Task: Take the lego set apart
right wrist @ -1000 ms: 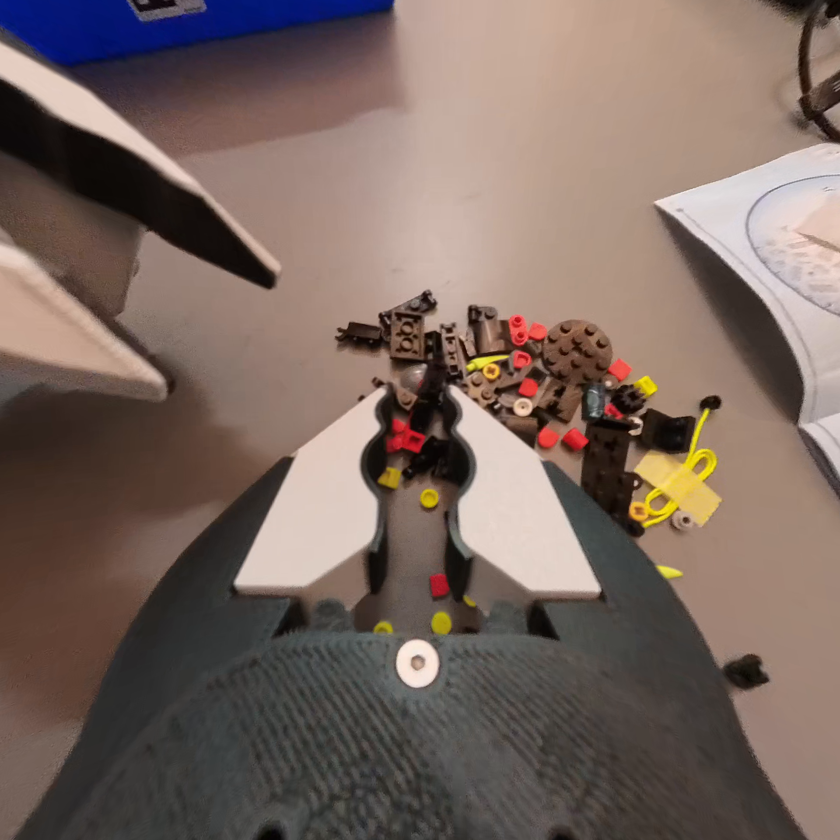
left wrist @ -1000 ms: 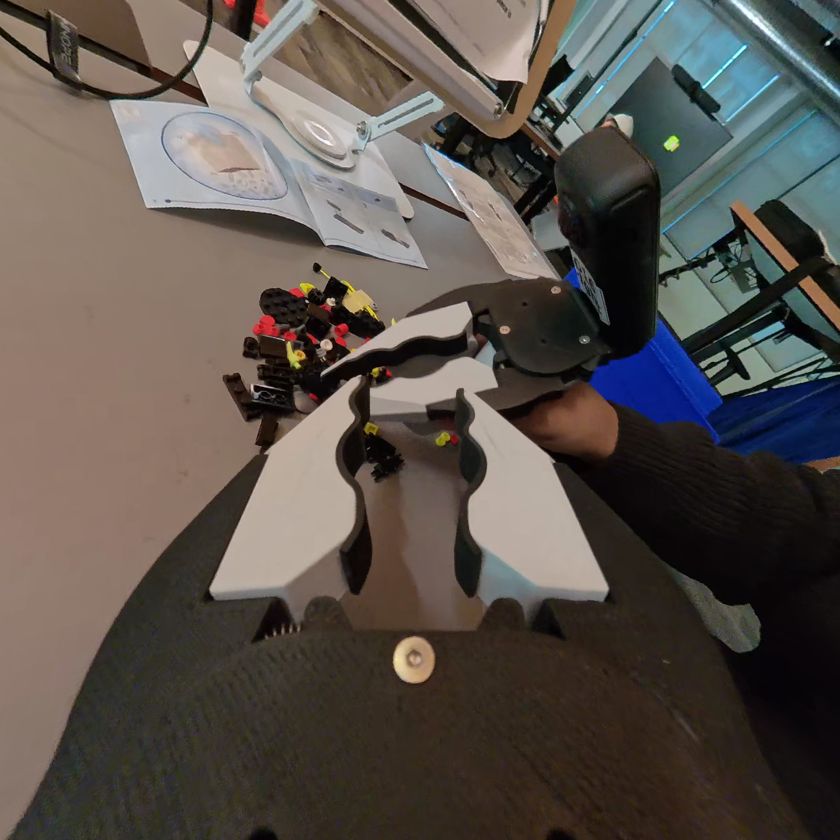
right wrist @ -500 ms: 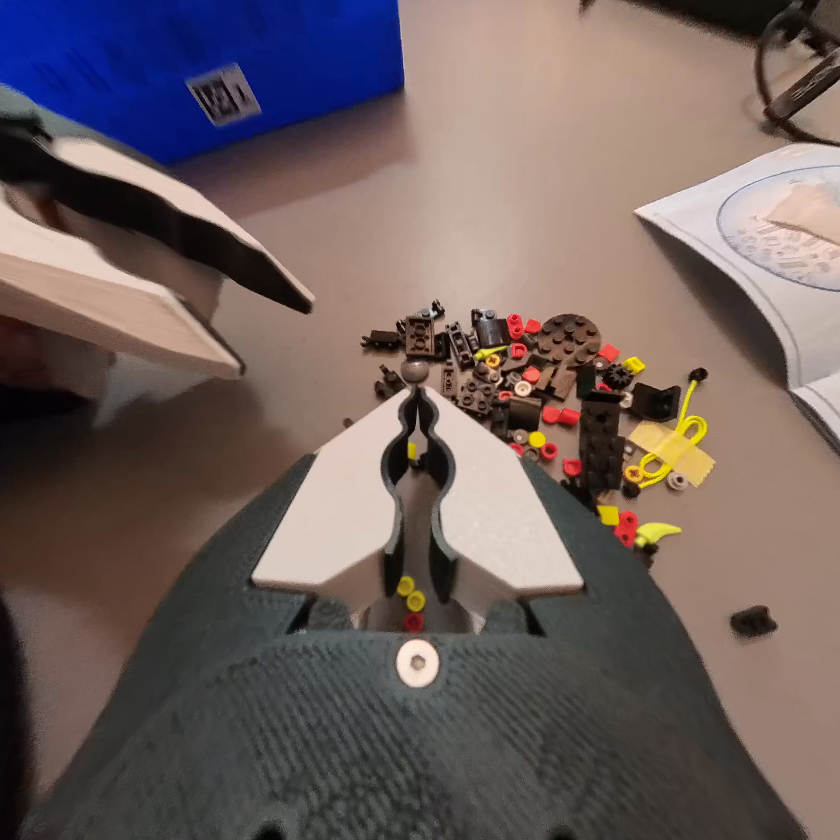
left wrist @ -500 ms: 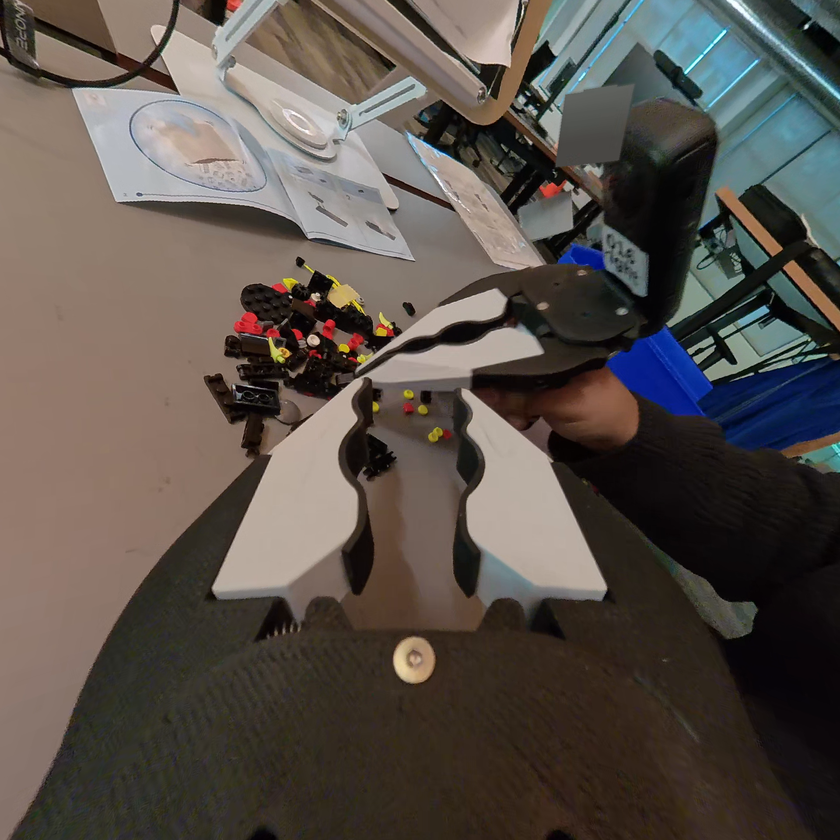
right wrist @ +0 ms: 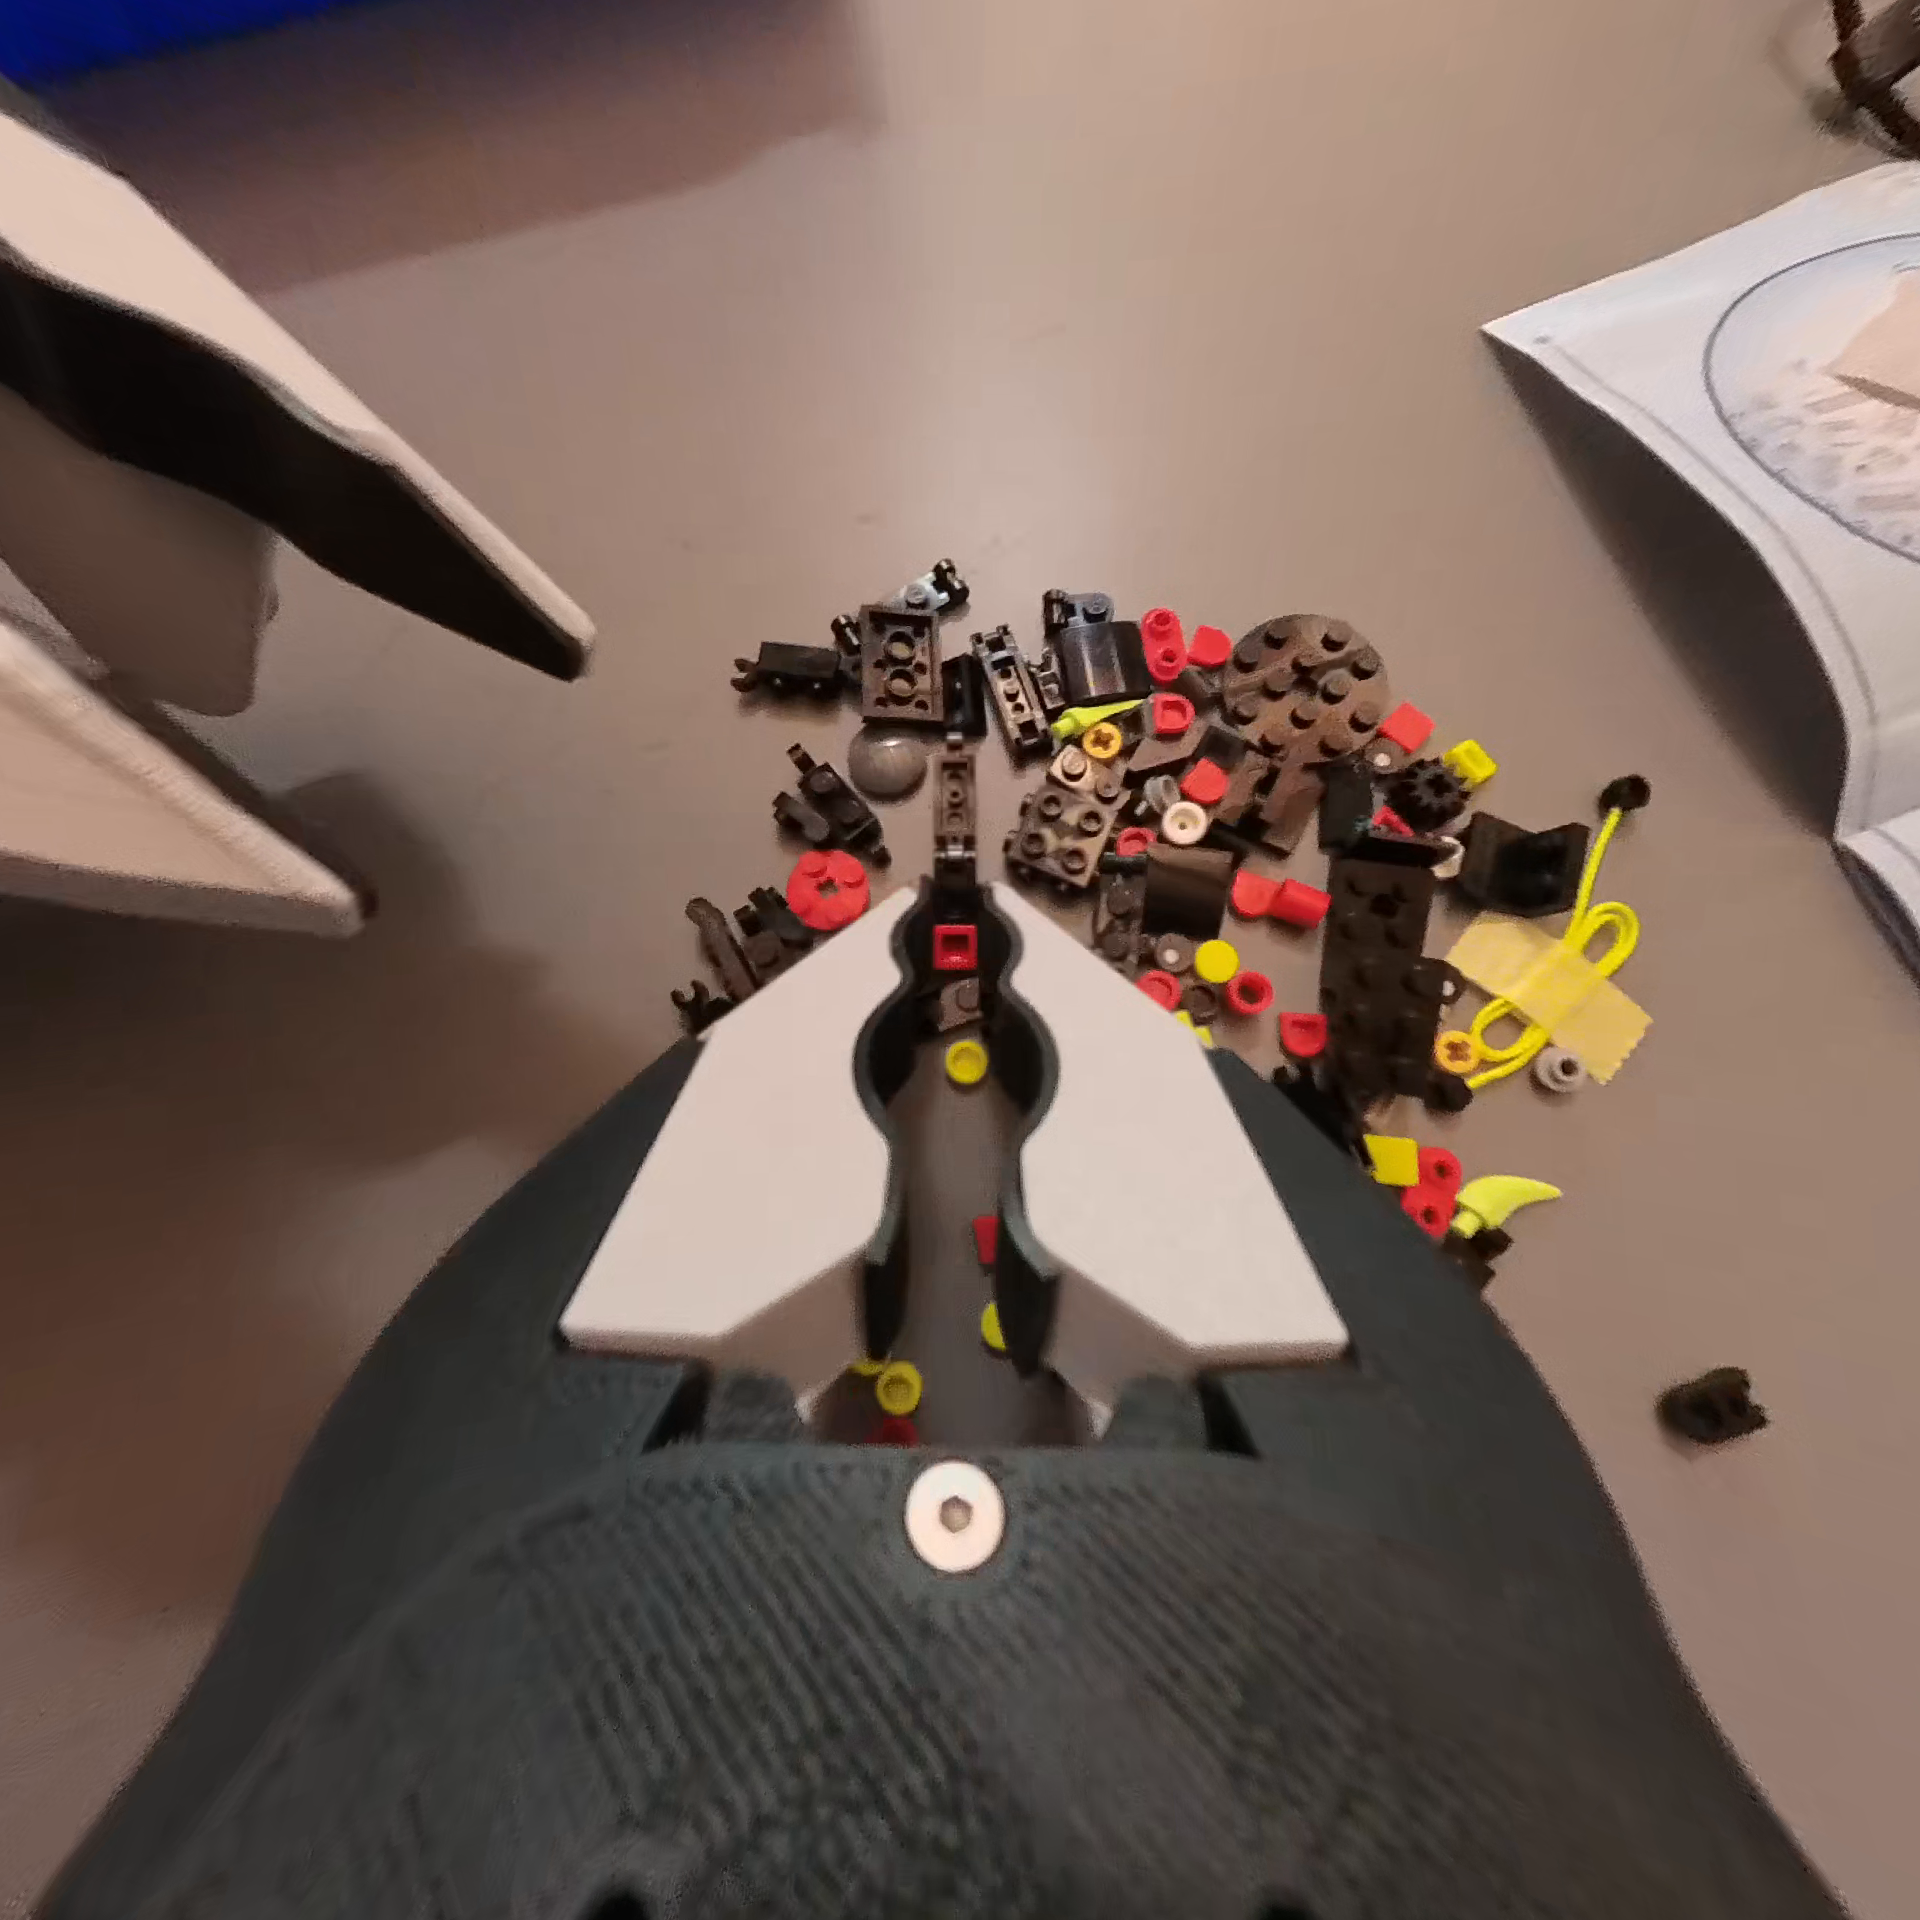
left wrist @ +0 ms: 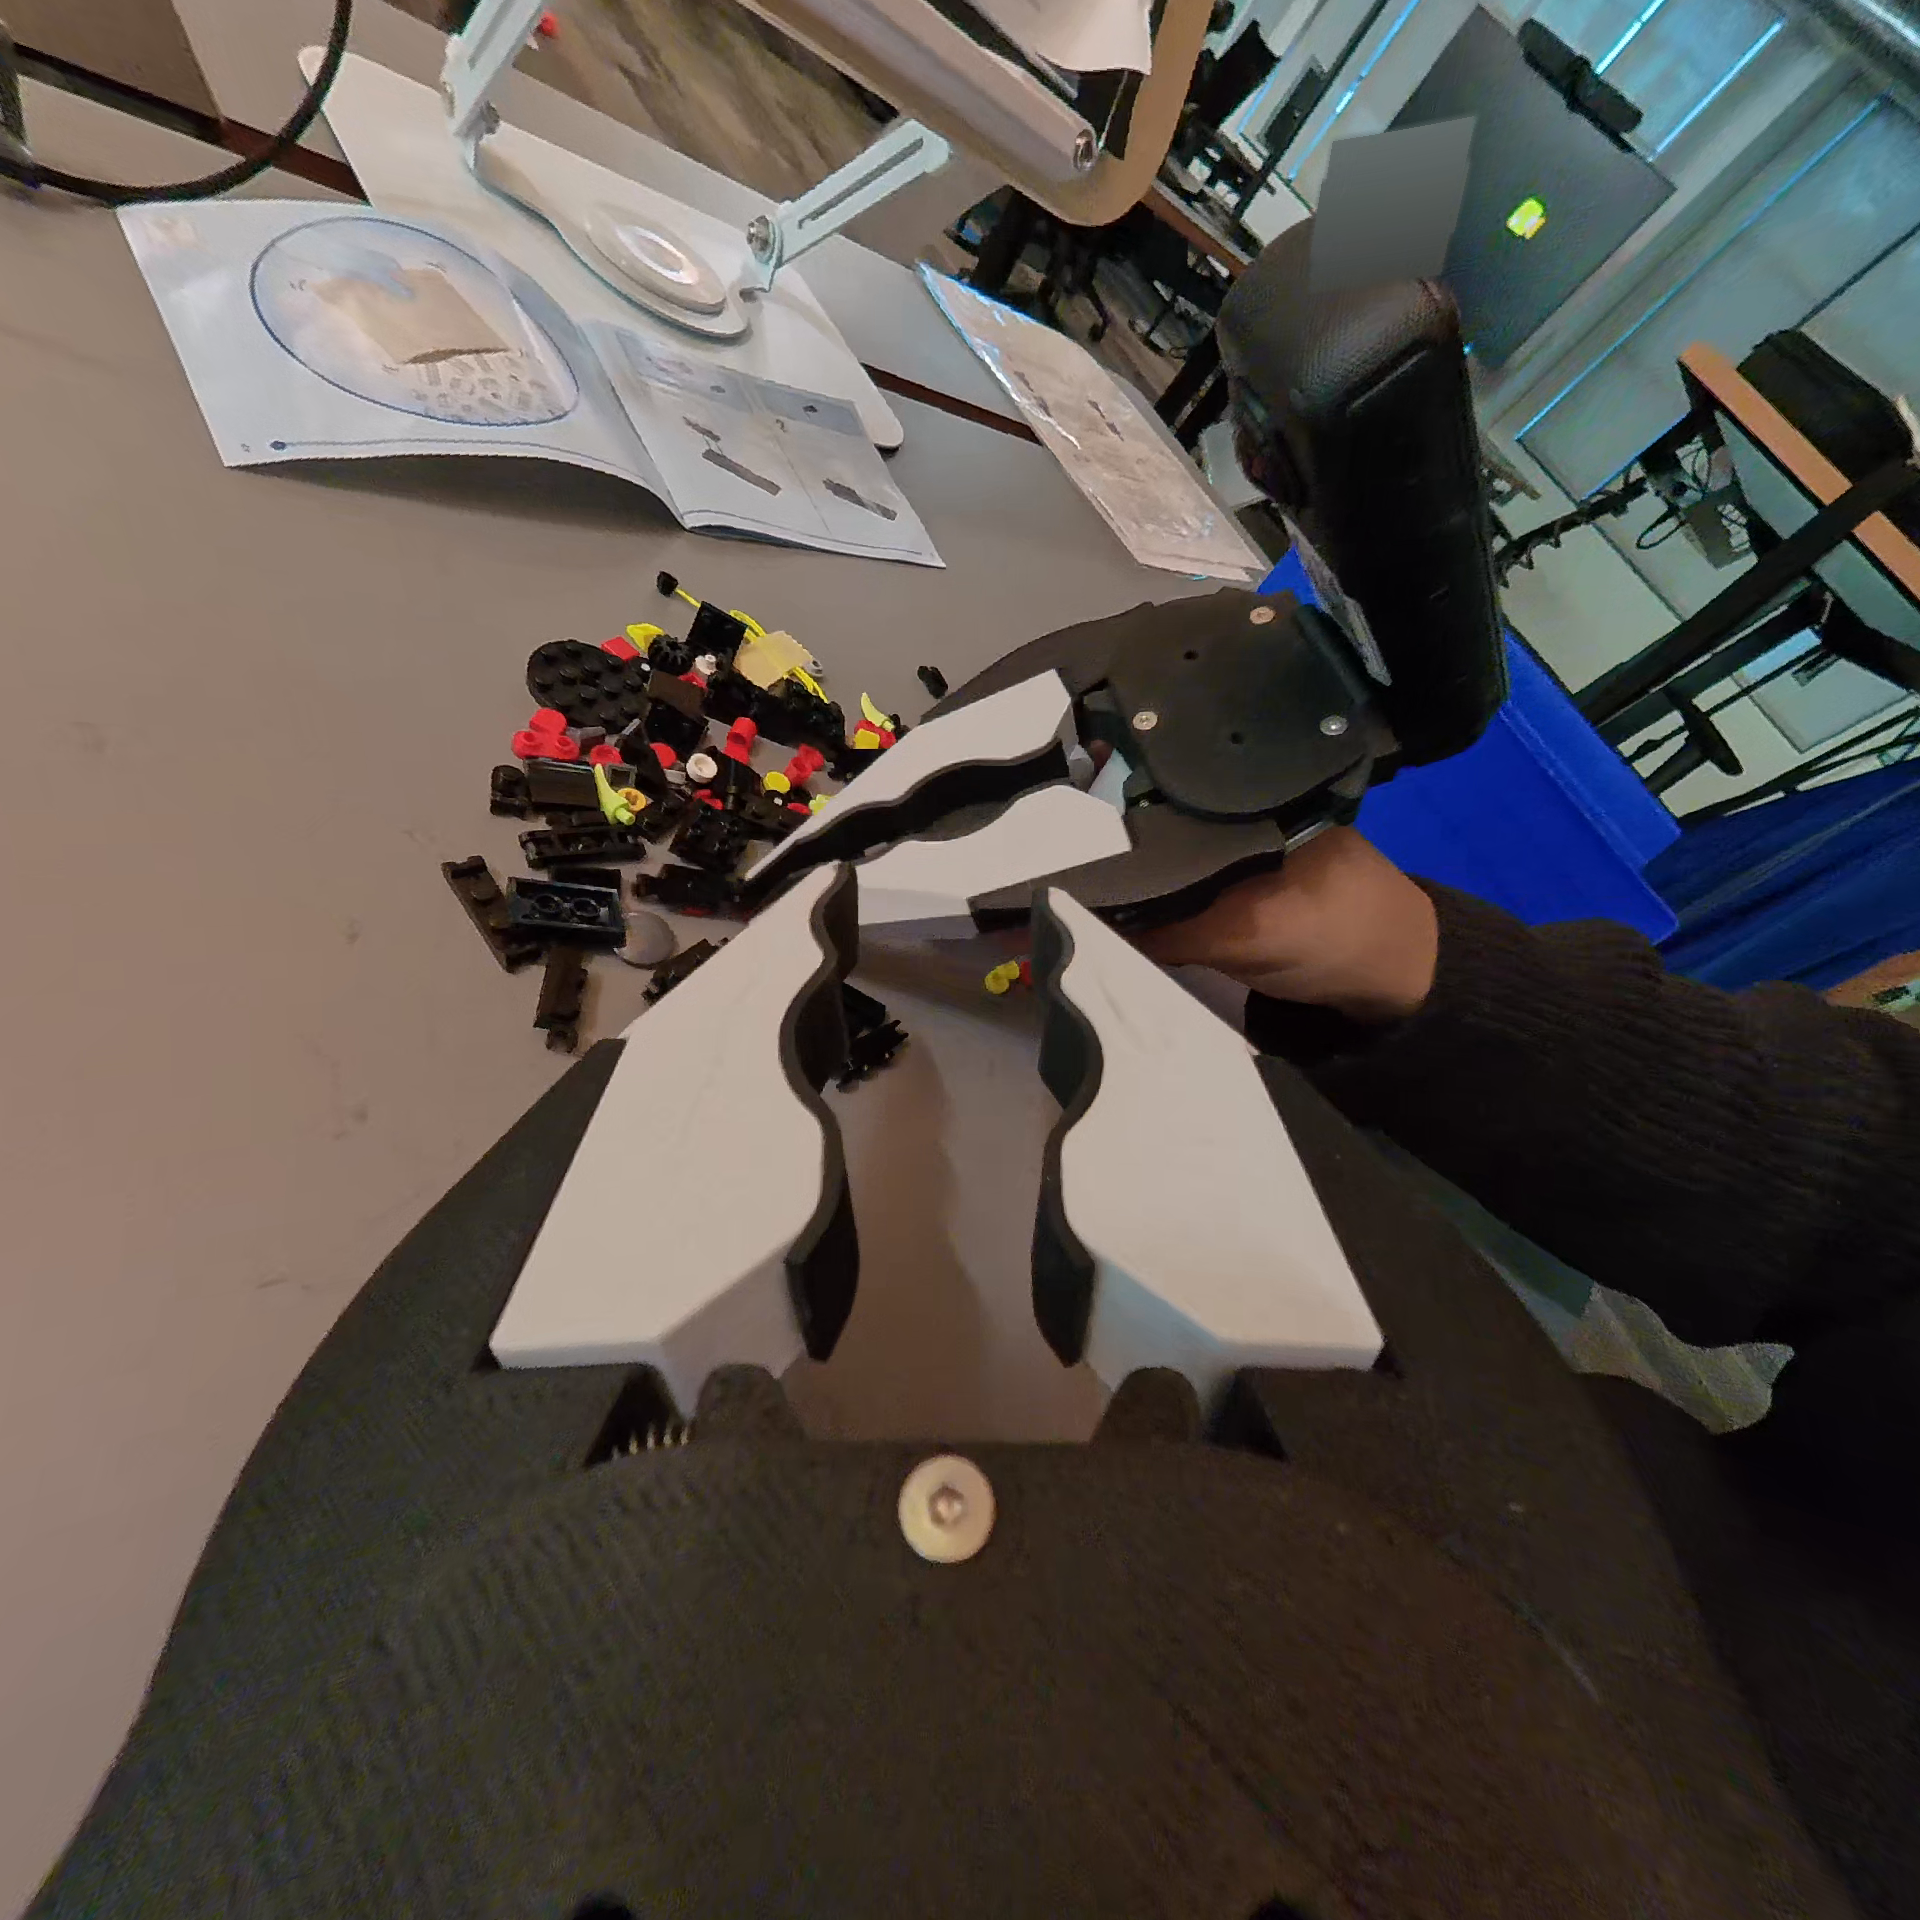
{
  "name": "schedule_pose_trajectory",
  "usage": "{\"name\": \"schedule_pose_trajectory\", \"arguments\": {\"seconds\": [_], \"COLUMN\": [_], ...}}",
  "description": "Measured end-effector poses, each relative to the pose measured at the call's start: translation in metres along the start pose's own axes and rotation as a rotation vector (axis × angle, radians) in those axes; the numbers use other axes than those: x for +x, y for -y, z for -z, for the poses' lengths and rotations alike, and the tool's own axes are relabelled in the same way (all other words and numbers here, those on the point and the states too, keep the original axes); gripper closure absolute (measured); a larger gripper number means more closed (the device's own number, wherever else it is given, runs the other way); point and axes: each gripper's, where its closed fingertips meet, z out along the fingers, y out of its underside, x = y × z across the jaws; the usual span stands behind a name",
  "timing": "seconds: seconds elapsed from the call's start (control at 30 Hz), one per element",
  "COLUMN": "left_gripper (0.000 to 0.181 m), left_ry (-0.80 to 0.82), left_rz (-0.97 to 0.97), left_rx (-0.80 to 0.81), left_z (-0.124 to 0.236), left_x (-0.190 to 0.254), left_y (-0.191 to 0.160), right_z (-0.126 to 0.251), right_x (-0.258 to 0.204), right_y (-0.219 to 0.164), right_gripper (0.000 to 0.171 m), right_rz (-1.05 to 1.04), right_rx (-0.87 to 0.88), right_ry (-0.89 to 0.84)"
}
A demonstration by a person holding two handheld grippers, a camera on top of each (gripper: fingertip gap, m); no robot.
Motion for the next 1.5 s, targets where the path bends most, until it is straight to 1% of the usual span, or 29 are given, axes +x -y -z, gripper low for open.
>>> {"name": "schedule_pose_trajectory", "arguments": {"seconds": [0.07,0.13,0.23,0.33,0.43,0.47,0.57,0.63,0.67,0.73,0.83,1.03,1.13,1.2,1.23,1.27,1.37,1.43,1.5], "left_gripper": [0.152,0.150,0.148,0.148,0.146,0.146,0.147,0.149,0.153,0.172,0.174,0.174,0.176,0.176,0.176,0.175,0.175,0.175,0.175], "left_ry": [-0.001,-0.002,-0.064,-0.185,-0.417,-0.469,-0.509,-0.490,-0.486,-0.463,-0.501,-0.416,-0.398,-0.375,-0.379,-0.392,-0.408,-0.406,-0.413], "left_rz": [0.003,0.004,-0.025,-0.089,-0.183,-0.234,-0.441,-0.547,-0.582,-0.626,-0.657,-0.815,-0.770,-0.699,-0.642,-0.570,-0.391,-0.365,-0.376], "left_rx": [0.001,0.004,0.036,0.038,-0.106,-0.159,-0.258,-0.305,-0.315,-0.326,-0.285,-0.184,-0.183,-0.193,-0.197,-0.203,-0.219,-0.222,-0.237], "left_z": [0.000,0.001,0.003,0.003,0.001,0.001,-0.003,-0.008,-0.010,-0.013,-0.010,-0.016,-0.017,-0.018,-0.018,-0.018,-0.018,-0.018,-0.017], "left_x": [-0.001,-0.001,0.010,0.035,0.082,0.096,0.119,0.122,0.123,0.120,0.128,0.131,0.127,0.118,0.115,0.114,0.107,0.104,0.106], "left_y": [0.000,0.001,0.007,0.004,-0.028,-0.041,-0.077,-0.094,-0.099,-0.103,-0.099,-0.088,-0.084,-0.078,-0.075,-0.072,-0.064,-0.063,-0.067], "right_z": [0.011,0.031,0.065,0.097,0.121,0.126,0.139,0.142,0.142,0.146,0.154,0.162,0.165,0.172,0.176,0.180,0.178,0.172,0.164], "right_x": [-0.004,-0.013,-0.035,-0.061,-0.078,-0.084,-0.100,-0.106,-0.107,-0.110,-0.108,-0.100,-0.091,-0.071,-0.062,-0.058,-0.053,-0.061,-0.070], "right_y": [0.008,0.019,0.023,0.006,-0.023,-0.033,-0.055,-0.065,-0.070,-0.075,-0.072,-0.067,-0.061,-0.051,-0.048,-0.046,-0.044,-0.043,-0.042], "right_gripper": [0.164,0.164,0.164,0.164,0.164,0.164,0.164,0.164,0.164,0.164,0.164,0.164,0.162,0.141,0.137,0.138,0.136,0.136,0.135], "right_rz": [0.000,-0.030,-0.145,-0.340,-0.510,-0.545,-0.596,-0.613,-0.615,-0.645,-0.658,-0.693,-0.647,-0.602,-0.550,-0.469,-0.188,-0.005,0.119], "right_rx": [0.041,0.109,0.182,0.165,0.127,0.115,0.114,0.131,0.134,0.144,0.160,0.223,0.268,0.371,0.411,0.436,0.441,0.418,0.386], "right_ry": [0.014,0.071,0.266,0.520,0.664,0.691,0.763,0.784,0.784,0.805,0.824,0.829,0.758,0.636,0.564,0.502,0.266,0.142,0.074]}}
